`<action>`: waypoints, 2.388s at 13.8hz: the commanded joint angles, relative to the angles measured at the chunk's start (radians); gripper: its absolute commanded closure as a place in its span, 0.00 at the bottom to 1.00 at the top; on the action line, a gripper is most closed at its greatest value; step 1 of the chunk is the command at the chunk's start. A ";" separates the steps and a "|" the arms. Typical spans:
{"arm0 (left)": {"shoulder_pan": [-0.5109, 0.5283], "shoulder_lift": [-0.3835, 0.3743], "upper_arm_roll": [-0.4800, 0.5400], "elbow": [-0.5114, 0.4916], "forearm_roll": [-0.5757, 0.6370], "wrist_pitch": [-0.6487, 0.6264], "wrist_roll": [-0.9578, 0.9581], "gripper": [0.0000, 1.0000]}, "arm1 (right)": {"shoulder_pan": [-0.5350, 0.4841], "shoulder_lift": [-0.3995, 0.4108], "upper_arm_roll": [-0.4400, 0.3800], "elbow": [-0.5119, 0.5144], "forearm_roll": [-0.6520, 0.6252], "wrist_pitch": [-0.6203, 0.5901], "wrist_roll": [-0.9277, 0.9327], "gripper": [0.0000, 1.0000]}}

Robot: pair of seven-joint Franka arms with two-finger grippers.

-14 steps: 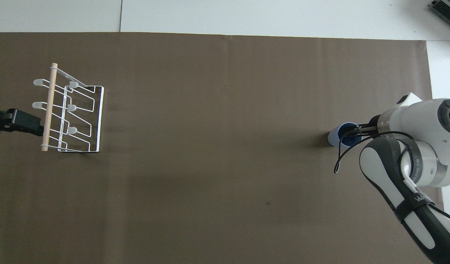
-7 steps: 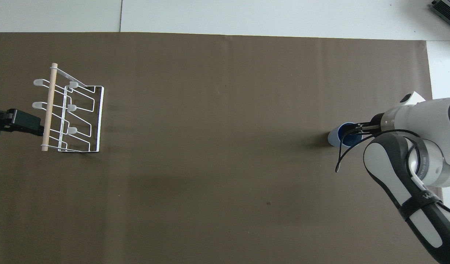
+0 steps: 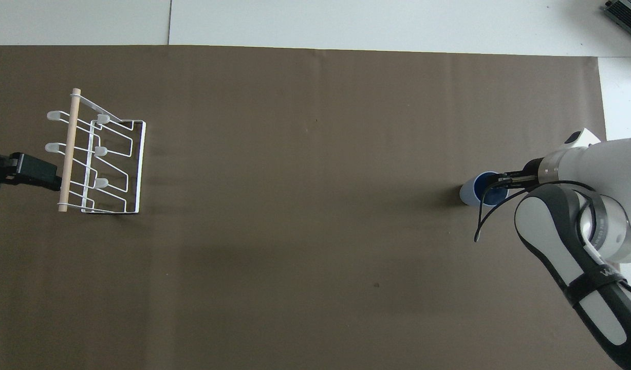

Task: Hang cup on cup holder
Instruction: 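Reach the right gripper to the blue cup rim and grasp it, then lift the cup with the right gripper while the left gripper approaches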

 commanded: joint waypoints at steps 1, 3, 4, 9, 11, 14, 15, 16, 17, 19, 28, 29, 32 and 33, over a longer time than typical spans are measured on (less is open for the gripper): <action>0.001 -0.027 0.000 -0.030 0.019 0.001 -0.007 0.00 | -0.014 -0.013 0.006 0.001 0.027 -0.025 -0.042 0.47; 0.001 -0.027 0.000 -0.030 0.019 0.001 -0.007 0.00 | -0.013 -0.013 0.006 0.001 0.028 -0.027 -0.042 0.48; -0.001 -0.027 0.000 -0.030 0.019 0.001 -0.007 0.00 | -0.013 -0.013 0.006 0.001 0.027 -0.028 -0.042 0.48; 0.001 -0.027 0.000 -0.030 0.019 0.001 -0.007 0.00 | -0.011 -0.015 0.006 0.001 0.025 -0.031 -0.042 0.60; -0.001 -0.027 0.000 -0.030 0.019 0.005 -0.011 0.00 | -0.011 -0.015 0.006 0.001 0.025 -0.033 -0.042 0.82; 0.001 -0.027 0.000 -0.030 0.019 0.001 -0.007 0.00 | -0.008 -0.015 0.006 0.003 0.025 -0.042 -0.036 1.00; 0.001 -0.027 0.000 -0.030 0.019 0.001 -0.006 0.00 | -0.007 -0.015 0.006 0.003 0.025 -0.045 -0.038 1.00; 0.001 -0.027 0.000 -0.030 0.019 0.001 -0.006 0.00 | -0.004 -0.015 0.006 0.009 0.025 -0.053 -0.039 1.00; 0.001 -0.027 0.000 -0.030 0.019 0.001 -0.007 0.00 | -0.003 -0.010 0.006 0.029 0.025 -0.071 -0.041 1.00; -0.001 -0.027 0.000 -0.030 0.019 -0.002 -0.006 0.00 | -0.002 -0.012 0.007 0.081 0.025 -0.134 -0.041 1.00; -0.013 -0.033 -0.001 -0.041 0.019 0.003 -0.011 0.00 | 0.013 -0.036 0.018 0.252 0.215 -0.289 -0.029 1.00; -0.014 -0.033 -0.001 -0.041 0.019 0.003 -0.012 0.00 | 0.022 -0.032 0.023 0.269 0.253 -0.301 -0.023 1.00; -0.014 -0.031 -0.001 -0.039 0.018 0.018 -0.014 0.00 | 0.026 -0.030 0.024 0.279 0.382 -0.312 -0.001 1.00; -0.010 -0.030 -0.003 -0.036 0.012 0.029 -0.015 0.00 | 0.030 -0.032 0.024 0.279 0.422 -0.314 -0.003 1.00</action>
